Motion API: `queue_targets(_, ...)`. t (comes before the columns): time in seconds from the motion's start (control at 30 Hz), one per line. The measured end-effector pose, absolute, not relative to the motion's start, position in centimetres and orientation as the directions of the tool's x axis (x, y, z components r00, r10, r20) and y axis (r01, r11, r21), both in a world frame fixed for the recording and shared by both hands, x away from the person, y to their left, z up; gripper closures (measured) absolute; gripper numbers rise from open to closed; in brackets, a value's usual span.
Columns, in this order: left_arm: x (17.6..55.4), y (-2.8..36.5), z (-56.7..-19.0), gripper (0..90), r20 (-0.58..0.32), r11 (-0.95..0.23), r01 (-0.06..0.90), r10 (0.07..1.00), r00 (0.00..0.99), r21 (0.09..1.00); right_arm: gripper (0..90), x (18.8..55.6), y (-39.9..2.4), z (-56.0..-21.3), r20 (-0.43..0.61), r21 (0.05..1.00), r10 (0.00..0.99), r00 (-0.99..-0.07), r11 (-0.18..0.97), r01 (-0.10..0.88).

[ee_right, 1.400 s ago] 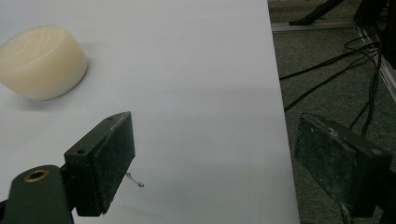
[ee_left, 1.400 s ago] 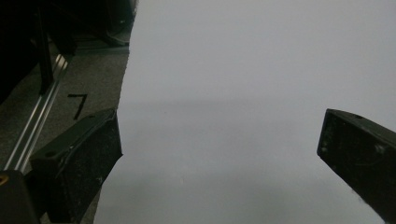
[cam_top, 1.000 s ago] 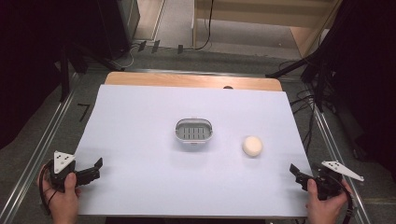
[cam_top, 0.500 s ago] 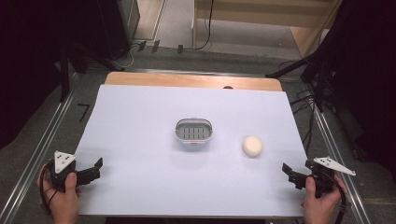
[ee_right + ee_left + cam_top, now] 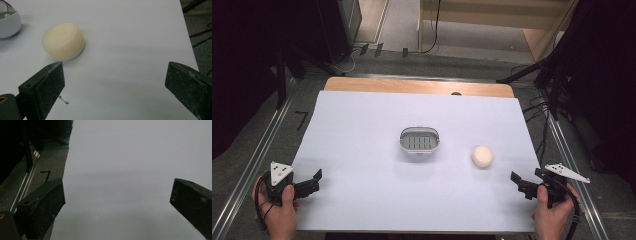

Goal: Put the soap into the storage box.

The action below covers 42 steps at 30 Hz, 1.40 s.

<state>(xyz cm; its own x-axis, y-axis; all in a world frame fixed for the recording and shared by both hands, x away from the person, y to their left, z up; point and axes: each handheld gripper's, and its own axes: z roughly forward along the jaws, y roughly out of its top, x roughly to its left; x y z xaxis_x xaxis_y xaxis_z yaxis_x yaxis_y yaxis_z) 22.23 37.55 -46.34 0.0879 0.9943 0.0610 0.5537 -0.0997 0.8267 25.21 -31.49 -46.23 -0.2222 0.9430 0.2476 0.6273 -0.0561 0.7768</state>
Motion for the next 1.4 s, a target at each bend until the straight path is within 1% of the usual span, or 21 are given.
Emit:
queue_targets(0.6, 22.2, 37.5, -46.3, 0.3, 0.068, -0.104, 0.555, 0.994, 0.085, 0.825, 2.7, 27.1, -28.4, -45.5, 0.241, 0.771, 0.932, -0.271, -0.014, 0.636)
queue_targets(0.9, 22.2, 37.5, -46.3, 0.3, 0.062, -0.099, 0.556, 0.994, 0.086, 0.826, 2.8, 28.1, -26.5, -45.6, 0.251, 0.768, 0.926, -0.283, -0.012, 0.641)
queue_targets(1.4, 22.3, 37.6, -46.4, 0.3, 0.060, -0.098, 0.555, 0.994, 0.086, 0.826, 3.3, 29.7, -24.0, -45.9, 0.225, 0.749, 0.927, -0.300, 0.032, 0.662)
